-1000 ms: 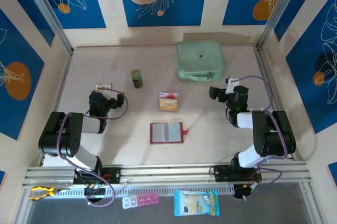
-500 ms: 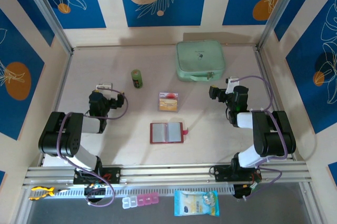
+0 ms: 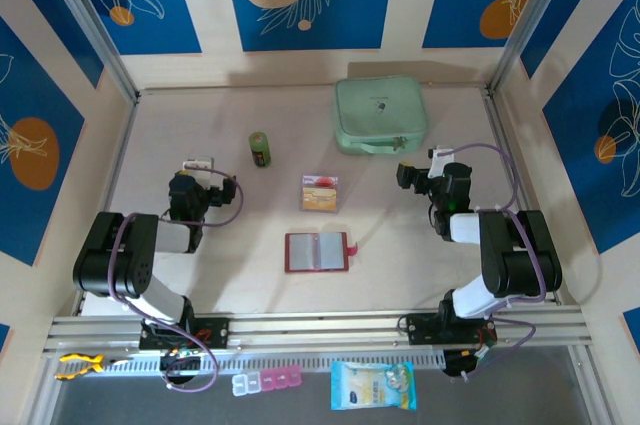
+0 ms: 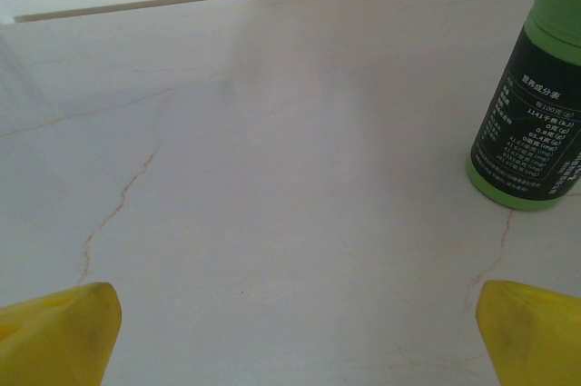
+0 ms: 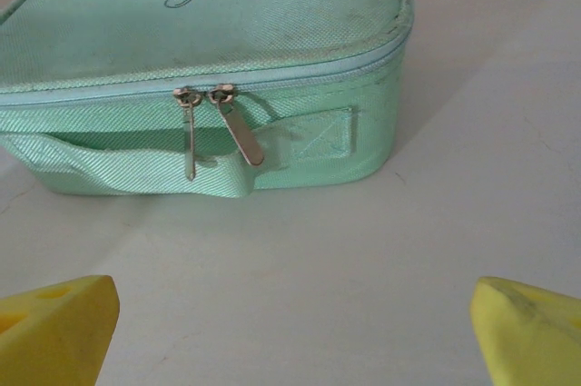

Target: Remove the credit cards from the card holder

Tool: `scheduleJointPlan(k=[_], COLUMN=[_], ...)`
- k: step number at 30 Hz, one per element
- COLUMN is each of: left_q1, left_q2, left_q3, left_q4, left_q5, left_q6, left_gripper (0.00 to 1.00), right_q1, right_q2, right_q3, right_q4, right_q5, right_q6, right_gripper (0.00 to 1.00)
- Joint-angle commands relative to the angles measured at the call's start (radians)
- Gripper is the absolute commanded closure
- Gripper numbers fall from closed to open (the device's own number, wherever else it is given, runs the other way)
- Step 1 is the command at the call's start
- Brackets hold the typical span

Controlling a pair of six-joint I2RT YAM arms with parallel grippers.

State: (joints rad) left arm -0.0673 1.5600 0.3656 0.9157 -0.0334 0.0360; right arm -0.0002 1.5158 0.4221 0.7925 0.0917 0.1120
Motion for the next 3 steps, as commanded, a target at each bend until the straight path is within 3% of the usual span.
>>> scheduleJointPlan(k=[1, 3], left_q1=[0.005, 0.005], left_q2=[0.006, 0.005], left_q3=[0.018, 0.017], left_q4=[0.004, 0.006], left_q5=[0.021, 0.019], left_q6=[0.015, 0.015], left_gripper=[0.00, 0.00], right_q1=[-0.019, -0.007], right_q2=[0.010, 0.003], right_q3=[-0.003, -0.010], right_q4=[0.010, 0.016], right_q5=[-0.101, -0.076], right_q6=[-0.024, -0.028], right_gripper=[0.01, 0.01])
